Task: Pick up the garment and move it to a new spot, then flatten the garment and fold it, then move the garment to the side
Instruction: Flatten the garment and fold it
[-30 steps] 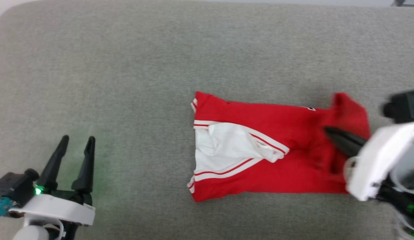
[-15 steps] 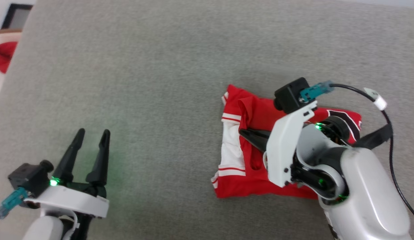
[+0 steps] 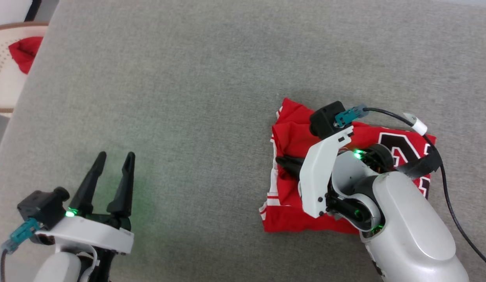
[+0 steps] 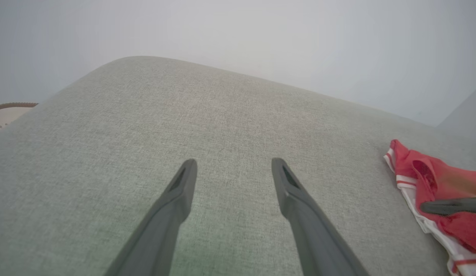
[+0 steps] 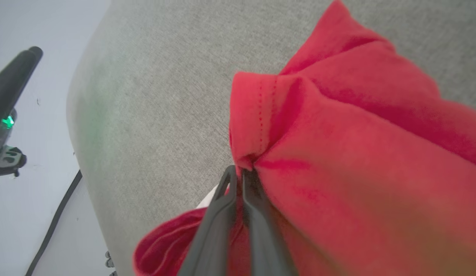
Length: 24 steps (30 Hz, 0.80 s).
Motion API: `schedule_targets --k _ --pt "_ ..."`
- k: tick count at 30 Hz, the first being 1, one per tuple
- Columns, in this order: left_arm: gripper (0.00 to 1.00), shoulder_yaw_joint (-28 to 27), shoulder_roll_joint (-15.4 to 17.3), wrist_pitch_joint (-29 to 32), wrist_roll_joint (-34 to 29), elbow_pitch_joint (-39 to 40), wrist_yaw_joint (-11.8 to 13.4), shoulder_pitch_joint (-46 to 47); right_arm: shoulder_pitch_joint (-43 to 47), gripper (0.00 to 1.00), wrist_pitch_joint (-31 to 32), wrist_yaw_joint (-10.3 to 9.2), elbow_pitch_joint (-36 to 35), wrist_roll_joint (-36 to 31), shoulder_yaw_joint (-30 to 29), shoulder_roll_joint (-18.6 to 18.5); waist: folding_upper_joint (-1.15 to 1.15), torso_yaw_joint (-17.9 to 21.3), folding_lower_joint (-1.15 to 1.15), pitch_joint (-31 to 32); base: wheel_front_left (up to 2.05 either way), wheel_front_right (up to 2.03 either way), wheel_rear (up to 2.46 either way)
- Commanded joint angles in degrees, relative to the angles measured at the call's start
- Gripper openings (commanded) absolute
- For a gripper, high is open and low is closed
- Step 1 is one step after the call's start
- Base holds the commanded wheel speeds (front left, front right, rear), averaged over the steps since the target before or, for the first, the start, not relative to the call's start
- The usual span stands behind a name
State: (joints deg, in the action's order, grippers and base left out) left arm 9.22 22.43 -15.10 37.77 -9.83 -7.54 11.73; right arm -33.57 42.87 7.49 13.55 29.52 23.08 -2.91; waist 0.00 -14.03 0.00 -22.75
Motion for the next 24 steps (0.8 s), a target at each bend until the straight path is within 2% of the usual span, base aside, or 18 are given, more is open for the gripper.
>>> schedule_targets --k 1,5,8,15,19,24 --pt "1.00 -0.26 0.22 -0.02 -0.05 -0.03 0.13 0.09 -0.02 1.00 -0.60 0.00 0.49 1.35 0.92 0.08 0.00 0.89 0.00 0.72 0.00 0.00 0.00" --pt "1.00 -0.63 0.60 -0.01 -0.59 0.15 0.13 -0.77 -0.57 1.00 -2.80 0.00 -1.71 4.18 0.31 0.00 0.00 2.76 0.00 2.15 0.00 0.00 0.00" --pt "1.00 -0.92 1.04 -0.01 -0.85 0.42 0.13 -1.50 0.62 1.00 -3.07 0.00 -3.47 3.54 -1.06 0.04 0.00 4.53 0.00 3.37 0.00 0.00 0.00" --pt "1.00 -1.11 2.70 -0.02 -1.06 0.61 0.13 -2.47 5.82 1.00 -4.41 0.00 -10.30 3.69 -7.69 -2.59 0.00 8.46 0.00 5.45 0.00 0.00 0.00" --pt "1.00 -0.01 3.78 -0.02 -0.40 -0.10 0.13 -2.32 9.52 1.00 -8.77 0.00 -12.56 2.81 -11.74 -5.71 0.00 10.50 0.00 5.90 0.00 0.00 0.00" --pt "1.00 1.93 5.51 -0.02 1.17 -1.80 0.13 -1.34 12.91 1.00 -15.97 0.00 -10.96 1.21 -14.71 -8.38 0.00 12.78 0.00 6.05 0.00 0.00 0.00"
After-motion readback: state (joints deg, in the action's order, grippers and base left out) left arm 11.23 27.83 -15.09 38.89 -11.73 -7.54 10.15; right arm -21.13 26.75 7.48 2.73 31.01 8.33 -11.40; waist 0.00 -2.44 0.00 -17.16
